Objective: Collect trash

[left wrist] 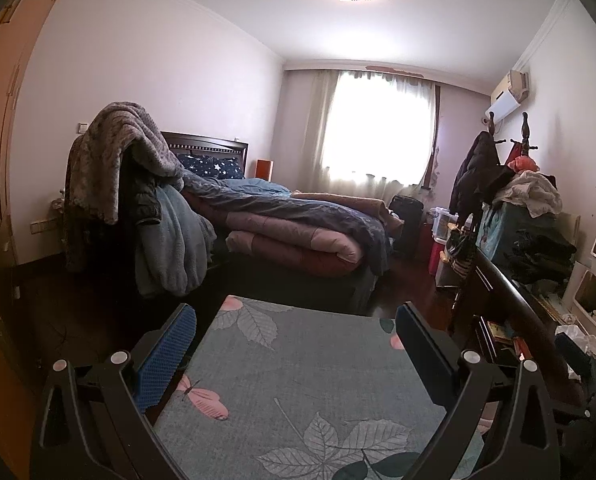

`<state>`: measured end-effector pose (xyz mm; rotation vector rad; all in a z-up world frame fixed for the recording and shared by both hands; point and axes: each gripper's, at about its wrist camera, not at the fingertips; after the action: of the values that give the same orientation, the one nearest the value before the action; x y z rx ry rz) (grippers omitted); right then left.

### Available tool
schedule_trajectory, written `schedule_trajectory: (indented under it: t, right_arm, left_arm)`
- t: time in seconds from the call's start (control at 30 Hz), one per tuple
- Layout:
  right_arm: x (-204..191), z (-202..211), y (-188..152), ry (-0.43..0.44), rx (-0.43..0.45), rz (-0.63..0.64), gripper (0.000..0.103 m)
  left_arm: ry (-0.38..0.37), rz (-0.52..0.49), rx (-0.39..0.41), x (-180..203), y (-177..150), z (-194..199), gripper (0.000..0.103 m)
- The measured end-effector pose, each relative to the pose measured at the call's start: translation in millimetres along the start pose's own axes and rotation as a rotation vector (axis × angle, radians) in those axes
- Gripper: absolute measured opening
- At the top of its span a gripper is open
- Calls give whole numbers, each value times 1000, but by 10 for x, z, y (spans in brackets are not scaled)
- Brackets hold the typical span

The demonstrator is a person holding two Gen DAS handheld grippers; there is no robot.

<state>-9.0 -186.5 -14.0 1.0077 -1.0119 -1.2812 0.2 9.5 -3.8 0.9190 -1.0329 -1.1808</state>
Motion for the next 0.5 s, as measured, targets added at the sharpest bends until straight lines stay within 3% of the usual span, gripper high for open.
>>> schedule_trajectory:
  t: [0.5]
  right_arm:
    - [-53,36,-20,5,-2,12,100]
  left_arm:
    - [-7,18,22,-18,-13,109,99]
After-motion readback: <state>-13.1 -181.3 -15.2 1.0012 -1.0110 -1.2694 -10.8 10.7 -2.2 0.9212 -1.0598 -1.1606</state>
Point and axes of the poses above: each gripper's, at about its wrist camera, not at the fingertips, and z roughly against the way its jaws point, x to its right, y to its top
